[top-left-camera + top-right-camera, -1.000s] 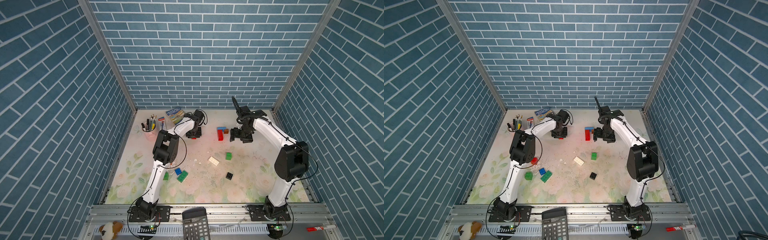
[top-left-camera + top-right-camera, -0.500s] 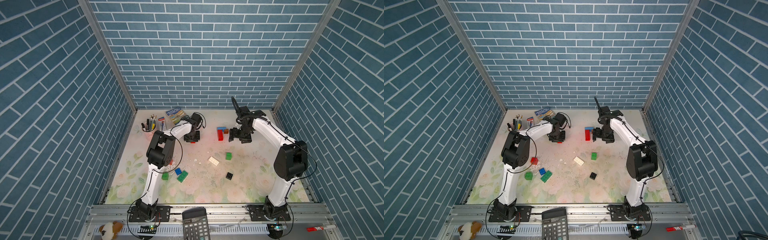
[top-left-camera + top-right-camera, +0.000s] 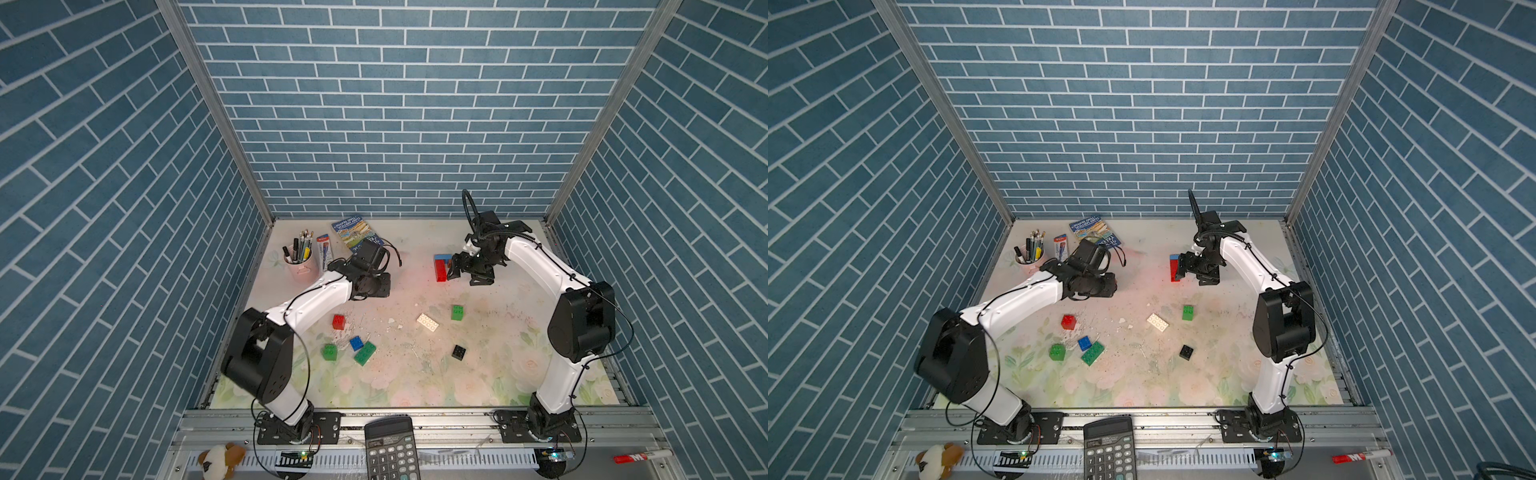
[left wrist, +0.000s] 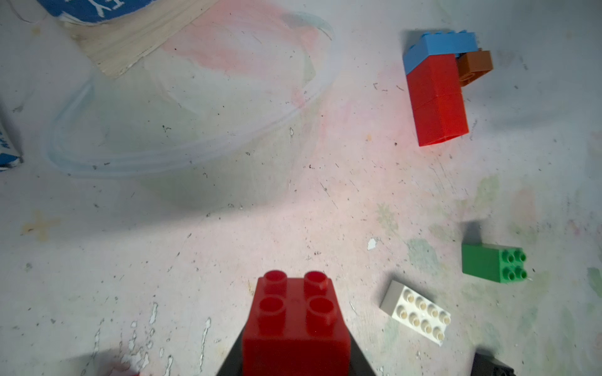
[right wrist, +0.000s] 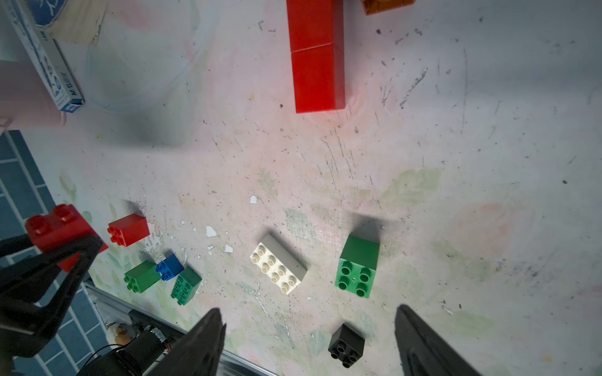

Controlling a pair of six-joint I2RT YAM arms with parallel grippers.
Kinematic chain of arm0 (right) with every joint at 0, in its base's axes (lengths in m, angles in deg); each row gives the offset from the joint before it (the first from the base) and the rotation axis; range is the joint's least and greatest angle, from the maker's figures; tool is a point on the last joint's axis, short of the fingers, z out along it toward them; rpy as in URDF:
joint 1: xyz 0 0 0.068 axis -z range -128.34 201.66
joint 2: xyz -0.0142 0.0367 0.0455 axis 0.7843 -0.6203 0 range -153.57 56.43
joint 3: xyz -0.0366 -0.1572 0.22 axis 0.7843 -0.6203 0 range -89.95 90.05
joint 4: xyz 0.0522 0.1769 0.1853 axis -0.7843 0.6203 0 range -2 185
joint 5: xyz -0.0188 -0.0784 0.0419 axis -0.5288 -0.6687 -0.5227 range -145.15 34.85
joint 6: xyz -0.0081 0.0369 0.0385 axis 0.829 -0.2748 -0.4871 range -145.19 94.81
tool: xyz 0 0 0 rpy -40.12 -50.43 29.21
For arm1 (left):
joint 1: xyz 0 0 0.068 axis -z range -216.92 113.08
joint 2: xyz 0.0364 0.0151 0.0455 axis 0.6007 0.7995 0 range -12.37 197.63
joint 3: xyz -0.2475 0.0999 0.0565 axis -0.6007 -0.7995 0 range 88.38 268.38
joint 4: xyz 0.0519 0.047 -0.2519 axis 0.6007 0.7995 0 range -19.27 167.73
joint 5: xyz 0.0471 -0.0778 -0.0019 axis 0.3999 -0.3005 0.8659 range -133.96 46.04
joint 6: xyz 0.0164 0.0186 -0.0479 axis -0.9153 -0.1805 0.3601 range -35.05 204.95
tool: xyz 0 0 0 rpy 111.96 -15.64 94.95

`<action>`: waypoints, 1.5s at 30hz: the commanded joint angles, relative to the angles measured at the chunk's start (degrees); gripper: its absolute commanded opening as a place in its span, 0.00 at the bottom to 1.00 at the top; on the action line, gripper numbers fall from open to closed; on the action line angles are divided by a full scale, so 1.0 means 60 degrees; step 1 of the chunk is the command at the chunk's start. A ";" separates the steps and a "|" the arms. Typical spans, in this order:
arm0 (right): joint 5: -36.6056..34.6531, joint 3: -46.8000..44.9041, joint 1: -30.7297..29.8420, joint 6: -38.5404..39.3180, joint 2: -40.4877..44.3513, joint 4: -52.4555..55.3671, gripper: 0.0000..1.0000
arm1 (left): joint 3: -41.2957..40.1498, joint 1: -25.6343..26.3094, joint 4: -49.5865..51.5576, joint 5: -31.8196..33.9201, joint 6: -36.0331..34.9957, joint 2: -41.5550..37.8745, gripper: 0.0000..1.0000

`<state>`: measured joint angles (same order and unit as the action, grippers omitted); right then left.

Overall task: Assemble the letter r with lego
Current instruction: Pick up the lego brick from the center of the board.

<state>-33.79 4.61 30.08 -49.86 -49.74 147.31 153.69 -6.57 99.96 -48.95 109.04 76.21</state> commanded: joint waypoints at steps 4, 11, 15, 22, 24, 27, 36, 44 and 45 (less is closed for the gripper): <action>0.1021 0.0299 -0.0114 -0.0437 0.0364 -0.0082 0.83 | -0.1340 0.0773 -0.0392 0.0442 -0.0116 -0.2256 0.34; 0.0814 0.1372 -0.0648 -0.0007 0.0017 0.1015 0.83 | -0.2685 0.2025 -0.1058 0.1163 0.0582 -0.3947 0.35; 0.0863 0.1174 -0.1006 -0.0155 0.0131 0.0924 0.82 | -0.3228 0.2587 -0.0998 0.1382 0.0740 -0.4732 0.36; 0.0826 0.0683 -0.1464 -0.0288 0.0403 0.0945 0.80 | -0.3888 0.2823 -0.0990 0.1500 0.0797 -0.5830 0.36; 0.0835 0.0534 -0.1499 -0.0327 0.0503 0.0894 0.79 | -0.3899 0.2823 -0.1038 0.1431 0.0686 -0.5871 0.36; 0.0862 0.0399 -0.1529 -0.0382 0.0599 0.0896 0.78 | -0.3954 0.2823 -0.1309 0.1176 0.0459 -0.5817 0.37; 0.1290 -0.0061 -0.1647 -0.0738 0.1025 0.0549 0.70 | -0.4063 0.2823 -0.2463 0.0300 -0.0249 -0.5058 0.38; 0.2685 -0.0571 -0.1720 -0.0904 0.1412 0.0021 0.64 | -0.3721 0.2821 -0.3572 -0.0661 -0.0890 -0.3926 0.37; 0.2955 -0.0644 -0.1720 -0.0939 0.1449 -0.0098 0.64 | -0.3655 0.2820 -0.3657 -0.0720 -0.0996 -0.3829 0.38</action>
<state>-21.90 1.58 20.04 -53.97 -43.27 148.36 129.74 10.00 82.17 -50.68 105.92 52.54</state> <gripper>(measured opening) 0.641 0.376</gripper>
